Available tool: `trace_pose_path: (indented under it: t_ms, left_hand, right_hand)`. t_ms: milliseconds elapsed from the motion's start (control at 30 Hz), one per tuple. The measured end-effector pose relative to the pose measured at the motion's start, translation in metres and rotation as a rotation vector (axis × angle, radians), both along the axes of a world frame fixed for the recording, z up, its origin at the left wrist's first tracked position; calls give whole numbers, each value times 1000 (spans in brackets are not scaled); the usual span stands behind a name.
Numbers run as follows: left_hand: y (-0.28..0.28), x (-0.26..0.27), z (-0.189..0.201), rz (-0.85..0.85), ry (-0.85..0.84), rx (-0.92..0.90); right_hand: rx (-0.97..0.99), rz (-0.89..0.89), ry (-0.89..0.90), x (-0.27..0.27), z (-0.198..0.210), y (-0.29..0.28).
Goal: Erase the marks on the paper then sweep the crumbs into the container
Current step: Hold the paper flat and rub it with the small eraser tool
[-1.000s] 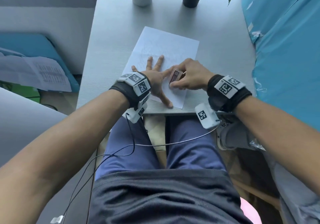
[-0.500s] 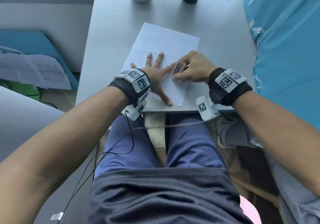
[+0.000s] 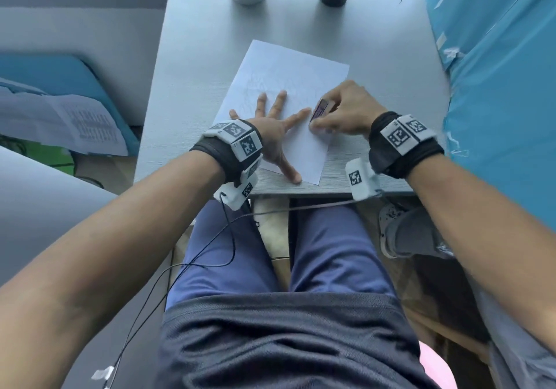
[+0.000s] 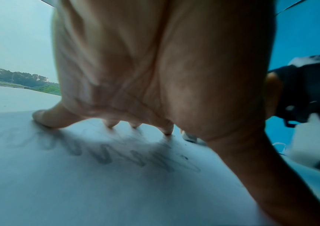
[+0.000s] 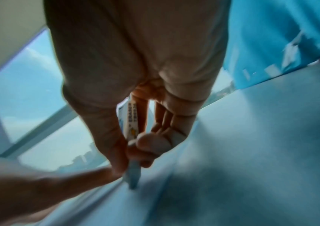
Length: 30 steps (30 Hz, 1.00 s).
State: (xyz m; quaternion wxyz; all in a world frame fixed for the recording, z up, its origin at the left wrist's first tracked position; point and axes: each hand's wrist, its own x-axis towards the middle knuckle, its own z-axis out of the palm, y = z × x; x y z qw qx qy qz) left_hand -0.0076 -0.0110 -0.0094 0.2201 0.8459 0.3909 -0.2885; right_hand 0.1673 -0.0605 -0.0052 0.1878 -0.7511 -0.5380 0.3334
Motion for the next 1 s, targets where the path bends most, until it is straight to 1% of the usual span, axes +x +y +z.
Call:
trace_pose_path:
  t_ms: [33,67,100,167,200,233,300,333,367,467,500,533,600,633,667,767,800,933,1000]
  left_hand:
    - [0,0,0,1,5,-3]
    - [0,-1,0,1,6,-3]
    - [0,0,-1,-2,2,-2]
    - [1,0,-1,0,-12,-1]
    - [1,0,-1,4,-14,-2]
    - [0,0,0,7,-9,-3]
    - [0,0,1,3,7,-3]
    - [1,0,1,-1,12,-1]
    - [1,1,0,-5,12,0]
    - [1,1,0,-1,2,2]
    - [0,0,0,3,1,1]
    - [0,0,1,4,2,-2]
    - [1,-1,-2,1,-5,-5]
    - [2,-1,-4,-3,-12,1]
    - [2,-2,-5,-7,-17,16]
    - [6,-5,-3,-9,-36,31]
    - [9,-7,0,-18,-48,29]
    - [23,-18,6,-79,-99,66]
    - [28,-23,2,-82,-112,46]
  right_hand:
    - [-32,81,-3,-6,-1,-5]
    - [-56,120,1,-8,0,-9]
    - [-43,99,0,-3,-1,-7]
    - [28,-67,5,12,-3,2]
    - [48,-104,-7,14,-3,4]
    - [42,-70,-12,11,-2,3]
    - [-48,143,-12,-7,0,-8]
    - [-84,208,-9,-11,3,-13]
    - [-76,201,-20,-9,3,-11]
    - [60,-68,-70,13,4,5]
    - [67,-67,-77,11,4,6]
    - [38,8,-61,3,5,1]
    - [-61,219,-12,-22,7,-17]
    - [-77,261,-2,-28,6,-22]
    - [-57,241,-15,-27,6,-20]
    - [28,25,-70,-5,4,1]
    - [21,6,-79,-1,4,5]
    - [11,110,-131,-3,5,6]
    - [57,72,-139,-2,10,13]
